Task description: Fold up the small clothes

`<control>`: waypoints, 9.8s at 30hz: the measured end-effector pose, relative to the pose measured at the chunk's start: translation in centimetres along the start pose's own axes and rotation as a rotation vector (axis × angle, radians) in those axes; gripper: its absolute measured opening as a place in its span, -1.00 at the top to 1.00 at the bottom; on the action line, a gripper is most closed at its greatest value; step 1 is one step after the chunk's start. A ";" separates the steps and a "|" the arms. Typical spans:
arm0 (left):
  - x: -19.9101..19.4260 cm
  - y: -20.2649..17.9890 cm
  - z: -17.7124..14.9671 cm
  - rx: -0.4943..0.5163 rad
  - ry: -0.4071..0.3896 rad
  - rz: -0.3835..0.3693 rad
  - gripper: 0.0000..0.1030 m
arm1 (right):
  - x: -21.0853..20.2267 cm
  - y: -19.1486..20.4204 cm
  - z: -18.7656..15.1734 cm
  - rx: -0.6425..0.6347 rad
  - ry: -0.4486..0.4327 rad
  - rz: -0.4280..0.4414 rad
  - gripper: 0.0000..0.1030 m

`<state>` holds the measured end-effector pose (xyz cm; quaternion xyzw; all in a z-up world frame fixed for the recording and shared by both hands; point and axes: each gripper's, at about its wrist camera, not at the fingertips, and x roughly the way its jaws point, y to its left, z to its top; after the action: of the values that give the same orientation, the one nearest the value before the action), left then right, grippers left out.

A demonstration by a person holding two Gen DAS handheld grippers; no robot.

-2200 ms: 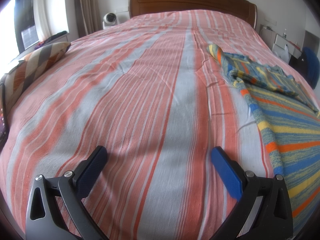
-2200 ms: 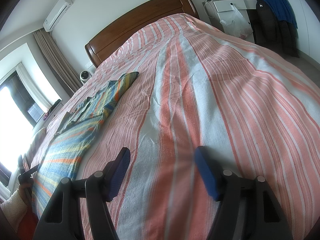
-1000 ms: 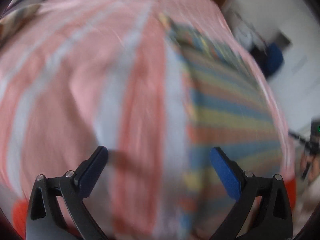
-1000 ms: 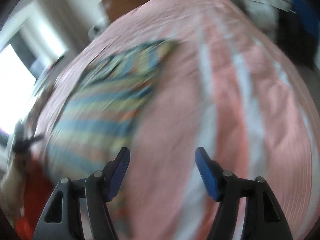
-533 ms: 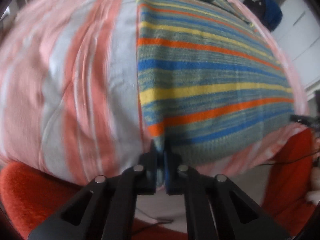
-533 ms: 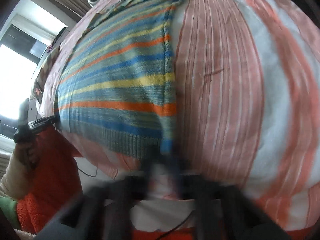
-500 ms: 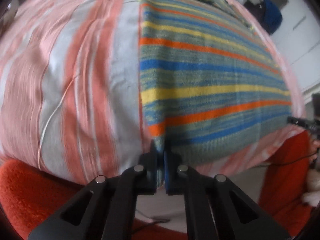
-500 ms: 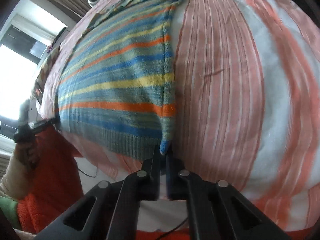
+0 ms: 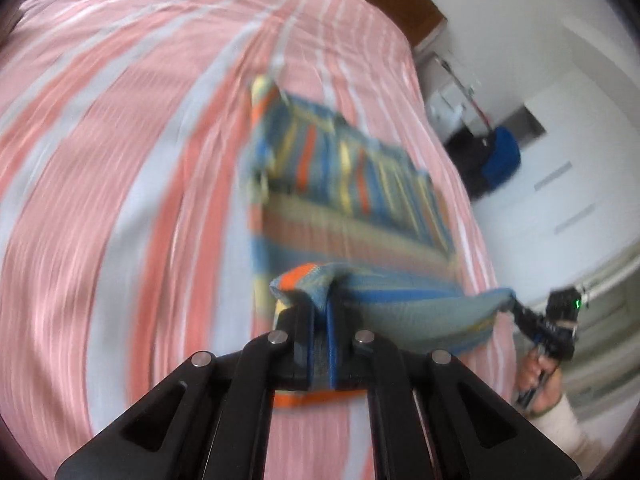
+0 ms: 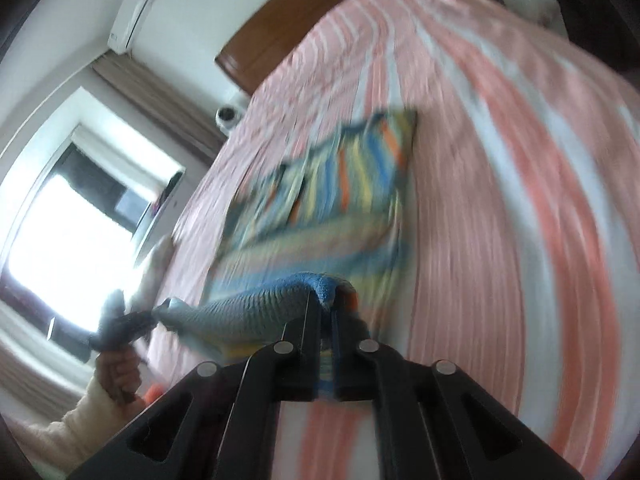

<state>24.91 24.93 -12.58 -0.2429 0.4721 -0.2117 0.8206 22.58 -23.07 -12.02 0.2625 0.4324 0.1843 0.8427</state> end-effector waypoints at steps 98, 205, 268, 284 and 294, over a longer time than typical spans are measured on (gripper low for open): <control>2.3 3.1 -10.3 0.268 -0.295 0.642 -0.99 | 1.6 -5.2 -10.4 -0.279 -0.130 -0.388 0.03; 1.7 2.7 -11.7 0.284 -0.351 0.668 -0.99 | 1.4 -5.1 -10.9 -0.299 -0.159 -0.416 -0.01; 1.7 2.7 -11.8 0.284 -0.353 0.668 -0.99 | 1.4 -5.1 -10.9 -0.300 -0.162 -0.415 -0.01; 1.7 2.7 -11.8 0.284 -0.353 0.668 -0.99 | 1.4 -5.1 -10.9 -0.301 -0.163 -0.415 -0.01; 1.7 2.7 -11.8 0.284 -0.354 0.668 -0.99 | 1.3 -5.1 -10.9 -0.301 -0.164 -0.414 -0.01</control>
<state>15.70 23.76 -20.48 0.0068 0.3427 0.0486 0.9382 14.75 -23.38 -21.24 0.0543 0.3750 0.0482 0.9242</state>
